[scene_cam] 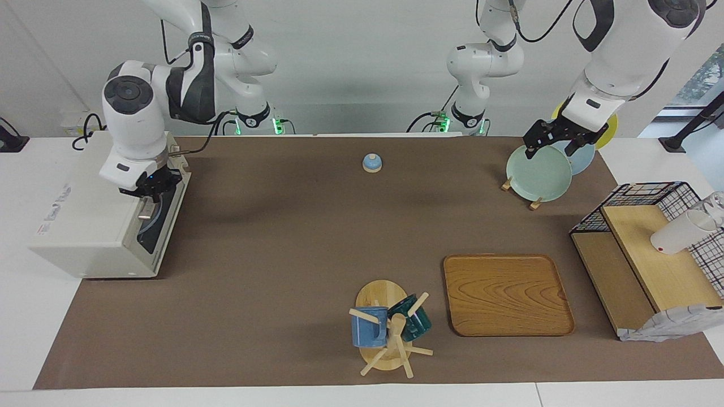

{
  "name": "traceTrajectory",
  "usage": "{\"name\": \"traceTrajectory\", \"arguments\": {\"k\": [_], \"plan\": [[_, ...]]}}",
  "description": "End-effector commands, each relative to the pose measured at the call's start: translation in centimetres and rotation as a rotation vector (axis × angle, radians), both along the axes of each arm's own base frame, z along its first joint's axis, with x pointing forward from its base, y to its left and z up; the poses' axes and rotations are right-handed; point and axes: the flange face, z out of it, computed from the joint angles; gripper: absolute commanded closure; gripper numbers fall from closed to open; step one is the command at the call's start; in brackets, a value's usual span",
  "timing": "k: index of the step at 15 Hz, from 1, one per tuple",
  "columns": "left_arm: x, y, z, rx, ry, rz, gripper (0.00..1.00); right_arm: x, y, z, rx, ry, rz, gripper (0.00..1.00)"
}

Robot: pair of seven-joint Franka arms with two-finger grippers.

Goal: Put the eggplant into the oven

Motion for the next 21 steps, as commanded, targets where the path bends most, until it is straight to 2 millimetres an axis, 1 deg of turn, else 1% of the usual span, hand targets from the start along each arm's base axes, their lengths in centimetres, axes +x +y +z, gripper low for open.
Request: {"name": "traceTrajectory", "arguments": {"k": [1,2,3,5,6,7,9,10,13,14,16,20,21], "plan": [[-0.7,0.3,0.0,-0.002,-0.008,-0.003,0.00,0.7,0.8,6.7,0.086,-0.005,-0.039,1.00],[-0.7,0.3,0.0,-0.002,-0.008,-0.003,0.00,0.8,1.7,8.4,0.108,-0.013,-0.045,1.00],[-0.7,0.3,0.0,-0.002,-0.008,-0.003,0.00,0.8,2.3,9.6,0.138,-0.033,-0.075,1.00],[-0.7,0.3,0.0,-0.002,-0.008,-0.003,0.00,0.6,3.6,11.2,0.238,-0.044,-0.164,1.00],[-0.7,0.3,0.0,-0.002,-0.008,-0.003,0.00,0.3,3.9,11.4,0.250,-0.026,-0.181,0.93],[-0.7,0.3,0.0,-0.002,-0.008,-0.003,0.00,-0.1,4.8,11.3,0.253,-0.009,-0.181,0.74],[-0.7,0.3,0.0,-0.003,-0.008,-0.003,0.00,-0.5,4.9,11.0,0.249,0.010,-0.225,0.52],[-0.7,0.3,0.0,-0.002,-0.010,-0.003,0.00,-0.5,4.9,11.2,0.248,0.006,-0.231,0.01],[-0.7,0.3,0.0,-0.002,-0.008,-0.003,0.00,-0.6,4.4,11.3,0.248,0.005,-0.243,0.00],[-0.7,0.3,0.0,-0.002,-0.008,-0.003,0.00,-0.8,4.1,11.7,0.248,-0.003,-0.245,0.00],[-0.7,0.3,0.0,-0.002,-0.008,-0.003,0.00,-0.9,4.1,12.2,0.249,-0.023,-0.244,0.00],[-0.7,0.3,0.0,-0.002,-0.008,-0.003,0.00,-0.8,3.9,12.5,0.248,-0.036,-0.231,0.00],[-0.7,0.3,0.0,-0.001,-0.007,-0.003,0.00,-0.6,4.1,12.6,0.250,-0.057,-0.230,0.00]]}}
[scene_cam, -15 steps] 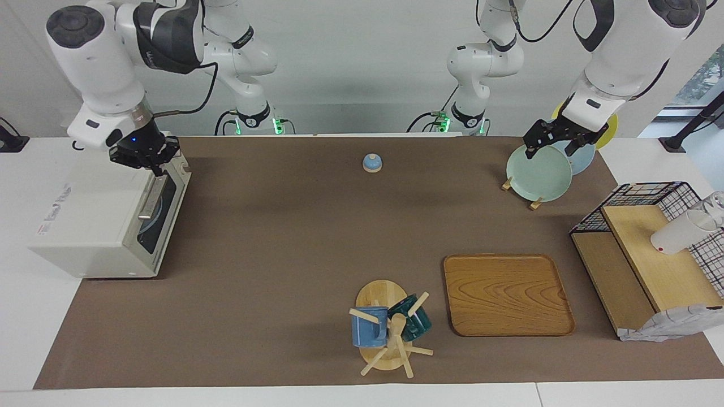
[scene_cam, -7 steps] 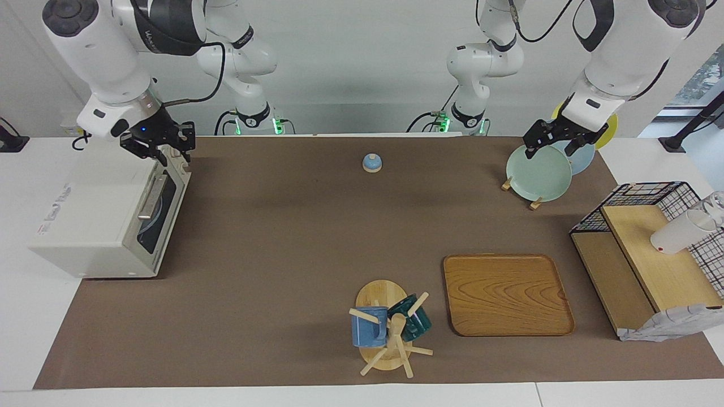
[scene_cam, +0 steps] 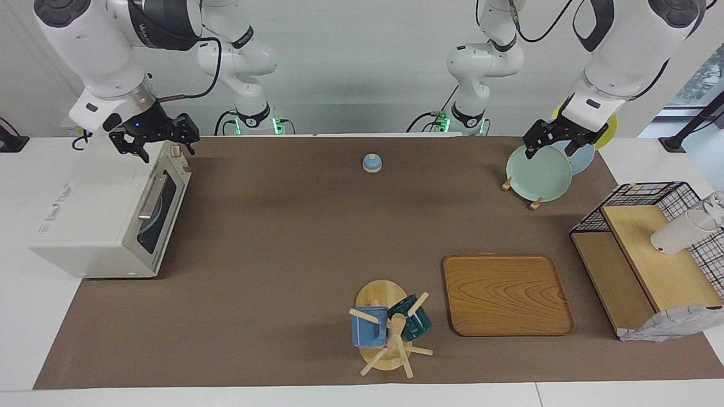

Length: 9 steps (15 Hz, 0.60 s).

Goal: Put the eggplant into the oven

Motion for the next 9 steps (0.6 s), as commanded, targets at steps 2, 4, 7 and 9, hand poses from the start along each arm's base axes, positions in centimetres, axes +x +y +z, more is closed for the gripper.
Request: {"name": "traceTrajectory", "arguments": {"k": [2,4,7,9], "plan": [[-0.69,0.34,-0.03,-0.002,-0.008,-0.003,0.00,0.26,0.73,0.63,-0.002,-0.036,-0.002,0.00],[-0.69,0.34,-0.03,-0.002,-0.008,-0.003,0.00,0.22,0.35,0.50,-0.008,-0.029,-0.013,0.00],[-0.69,0.34,-0.03,-0.002,-0.008,-0.003,0.00,0.38,0.43,0.42,-0.009,-0.026,-0.018,0.00],[-0.69,0.34,-0.03,-0.002,-0.008,-0.003,0.00,0.34,0.37,0.57,-0.007,-0.018,-0.020,0.00]]}}
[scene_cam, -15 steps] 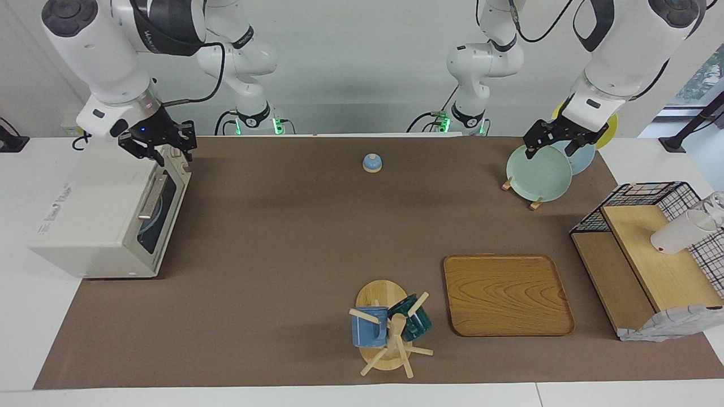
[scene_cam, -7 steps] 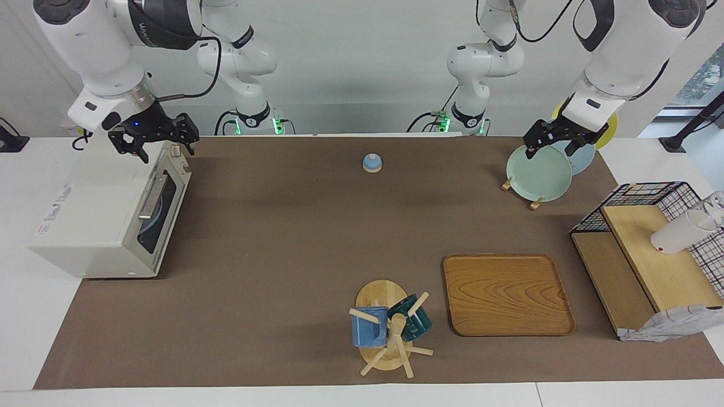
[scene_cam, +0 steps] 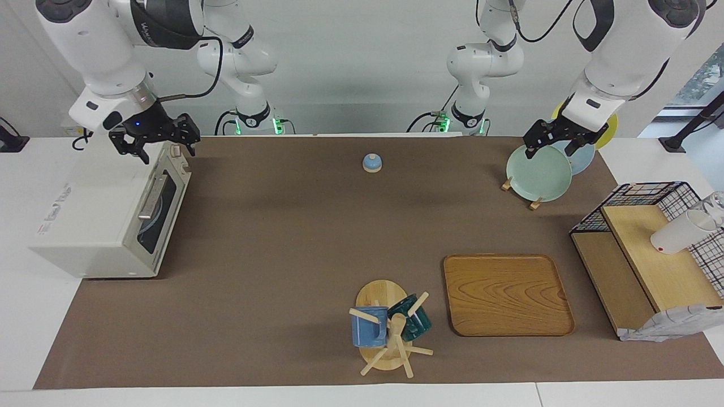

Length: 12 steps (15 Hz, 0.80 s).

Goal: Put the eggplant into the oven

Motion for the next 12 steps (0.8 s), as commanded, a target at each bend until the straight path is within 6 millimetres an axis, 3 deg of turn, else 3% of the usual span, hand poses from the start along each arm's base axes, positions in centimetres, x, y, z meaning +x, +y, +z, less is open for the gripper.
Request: {"name": "traceTrajectory", "arguments": {"k": [1,12], "plan": [[-0.7,0.3,0.0,-0.002,-0.010,-0.003,0.00,0.0,0.3,0.6,-0.003,-0.001,-0.019,0.00],[-0.7,0.3,0.0,-0.002,-0.008,-0.003,0.00,0.4,1.7,0.3,0.001,-0.002,-0.086,0.00]]}}
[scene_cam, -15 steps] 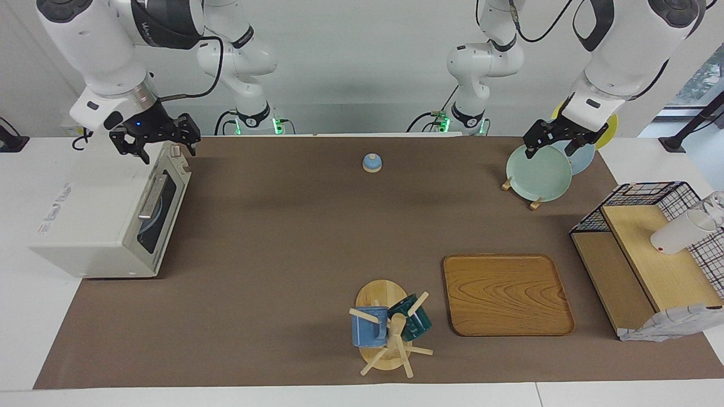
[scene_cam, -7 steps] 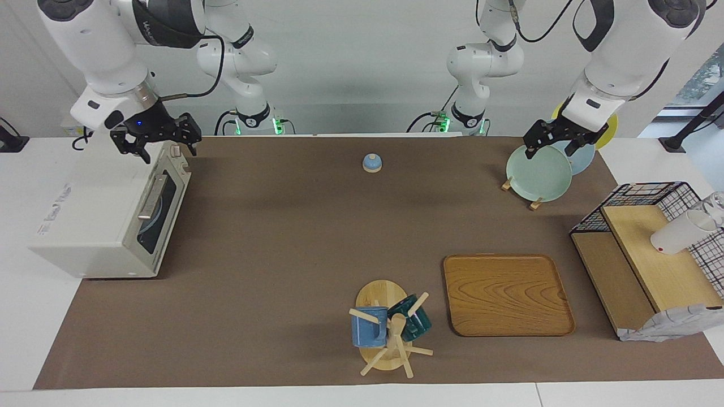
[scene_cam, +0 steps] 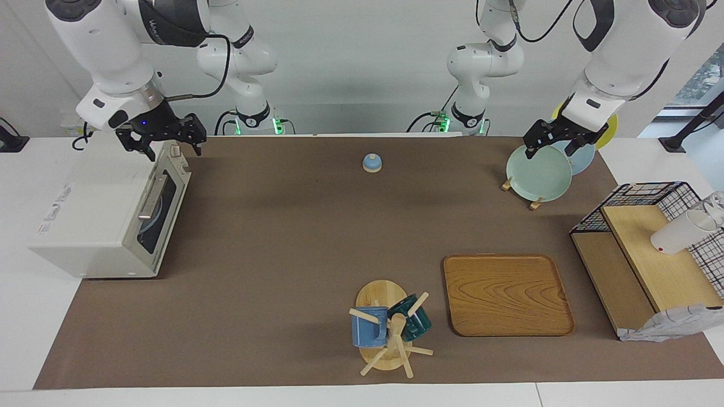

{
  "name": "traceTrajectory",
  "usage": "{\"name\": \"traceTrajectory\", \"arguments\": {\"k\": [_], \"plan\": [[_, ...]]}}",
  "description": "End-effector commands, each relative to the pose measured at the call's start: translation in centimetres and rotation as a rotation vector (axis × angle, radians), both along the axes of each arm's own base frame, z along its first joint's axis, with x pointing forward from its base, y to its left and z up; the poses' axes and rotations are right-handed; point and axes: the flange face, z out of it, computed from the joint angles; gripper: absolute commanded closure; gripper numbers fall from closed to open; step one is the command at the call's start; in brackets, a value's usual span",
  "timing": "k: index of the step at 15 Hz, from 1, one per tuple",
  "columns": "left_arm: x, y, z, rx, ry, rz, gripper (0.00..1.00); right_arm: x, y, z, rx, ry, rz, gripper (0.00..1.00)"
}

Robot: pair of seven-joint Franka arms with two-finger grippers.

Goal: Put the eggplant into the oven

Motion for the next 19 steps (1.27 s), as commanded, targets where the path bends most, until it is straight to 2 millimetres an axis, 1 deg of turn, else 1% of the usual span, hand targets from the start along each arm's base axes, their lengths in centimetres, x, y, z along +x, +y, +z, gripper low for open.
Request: {"name": "traceTrajectory", "arguments": {"k": [1,4,5,7,8,19], "plan": [[-0.7,0.3,0.0,-0.002,-0.008,-0.003,0.00,0.5,0.2,0.2,0.013,-0.008,-0.021,0.00],[-0.7,0.3,0.0,-0.002,-0.008,-0.003,0.00,0.7,-0.3,0.3,0.015,0.001,-0.031,0.00],[-0.7,0.3,0.0,-0.002,-0.008,-0.003,0.00,0.6,-0.9,0.2,0.015,0.004,-0.042,0.00],[-0.7,0.3,0.0,-0.002,-0.008,-0.003,0.00,0.7,-1.1,0.2,0.014,0.002,-0.046,0.00],[-0.7,0.3,0.0,-0.002,-0.008,-0.003,0.00,0.8,-1.7,0.2,0.015,-0.002,-0.058,0.00],[-0.7,0.3,0.0,-0.002,-0.008,-0.003,0.00,0.7,-1.6,0.4,0.025,-0.006,-0.068,0.00]]}}
